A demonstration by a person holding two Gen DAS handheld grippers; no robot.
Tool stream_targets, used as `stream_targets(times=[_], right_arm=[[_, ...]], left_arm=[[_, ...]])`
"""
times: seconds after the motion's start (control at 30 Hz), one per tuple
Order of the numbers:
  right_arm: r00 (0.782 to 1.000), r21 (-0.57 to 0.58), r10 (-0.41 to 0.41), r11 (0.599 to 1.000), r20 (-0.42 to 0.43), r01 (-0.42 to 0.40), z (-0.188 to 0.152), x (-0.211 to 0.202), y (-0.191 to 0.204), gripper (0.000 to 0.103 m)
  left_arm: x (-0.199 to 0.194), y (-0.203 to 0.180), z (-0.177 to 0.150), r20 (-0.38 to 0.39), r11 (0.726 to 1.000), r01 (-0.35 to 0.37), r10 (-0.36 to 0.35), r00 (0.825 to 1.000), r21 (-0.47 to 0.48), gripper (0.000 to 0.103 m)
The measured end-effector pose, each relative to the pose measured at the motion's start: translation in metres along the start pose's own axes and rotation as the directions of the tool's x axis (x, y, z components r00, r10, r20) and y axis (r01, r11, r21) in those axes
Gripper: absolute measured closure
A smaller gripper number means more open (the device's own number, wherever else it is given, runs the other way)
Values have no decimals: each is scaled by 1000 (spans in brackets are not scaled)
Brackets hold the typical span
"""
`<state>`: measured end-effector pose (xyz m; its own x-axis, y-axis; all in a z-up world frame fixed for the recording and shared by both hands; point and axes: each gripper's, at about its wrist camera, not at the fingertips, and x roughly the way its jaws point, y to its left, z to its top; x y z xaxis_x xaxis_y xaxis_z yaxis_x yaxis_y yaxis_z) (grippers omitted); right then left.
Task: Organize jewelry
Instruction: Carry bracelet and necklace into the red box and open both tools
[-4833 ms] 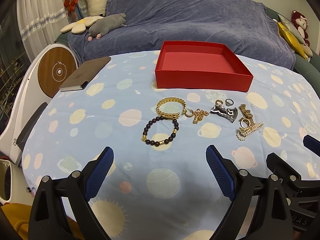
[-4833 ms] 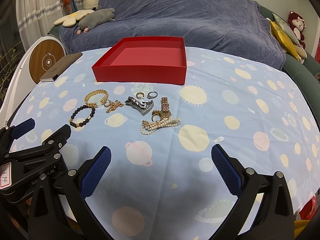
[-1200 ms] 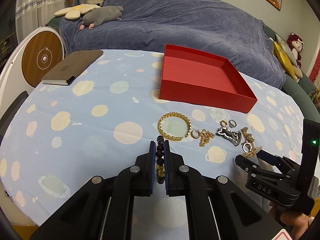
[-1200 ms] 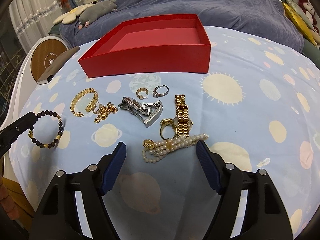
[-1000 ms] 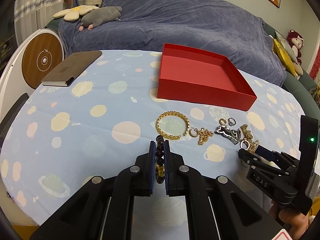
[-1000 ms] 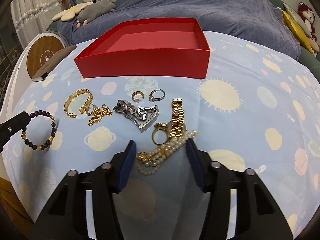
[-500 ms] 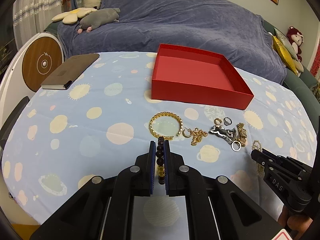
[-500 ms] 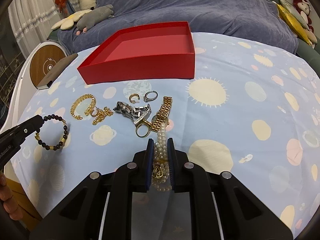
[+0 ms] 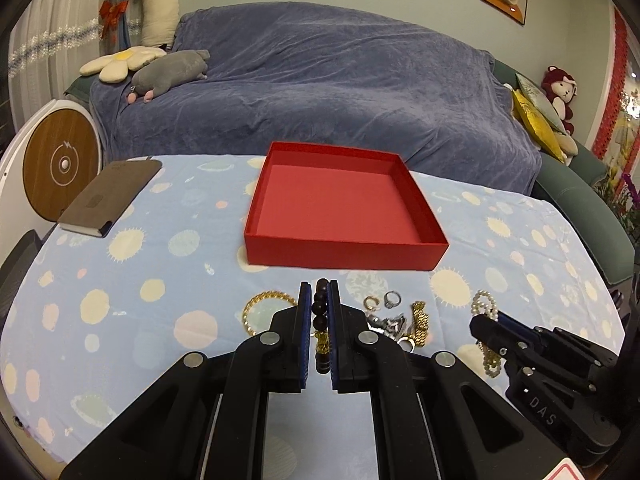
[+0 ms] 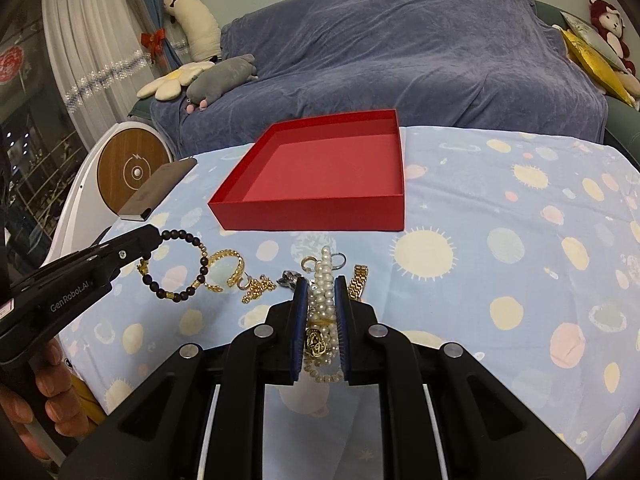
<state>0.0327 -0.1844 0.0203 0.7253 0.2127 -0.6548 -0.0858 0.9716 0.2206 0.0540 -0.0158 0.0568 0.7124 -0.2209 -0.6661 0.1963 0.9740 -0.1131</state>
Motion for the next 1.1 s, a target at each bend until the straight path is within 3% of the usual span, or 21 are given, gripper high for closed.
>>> stream_targets(times=[0.2,0.4,0.77,1.1], right_arm=[[1000,-15,13,1000,15,-12,45,8,-8,90],[1000,-25,-15,1000,21,15,93,38,-19,90],[1000,12,-7,1000,-25,7,161,114,-36,90],[993,45,-16,999,-116,21,186,179,-55,90]], left_arm=[[5,-11,45,62,998,6,-10,998,65,98],[40,-13,86,84,993,-39,30,996,111,98],[121,-8,148,49,993,-46,41,998,107,98],[200,3,175,-69,998,-9,13,998,61,98]])
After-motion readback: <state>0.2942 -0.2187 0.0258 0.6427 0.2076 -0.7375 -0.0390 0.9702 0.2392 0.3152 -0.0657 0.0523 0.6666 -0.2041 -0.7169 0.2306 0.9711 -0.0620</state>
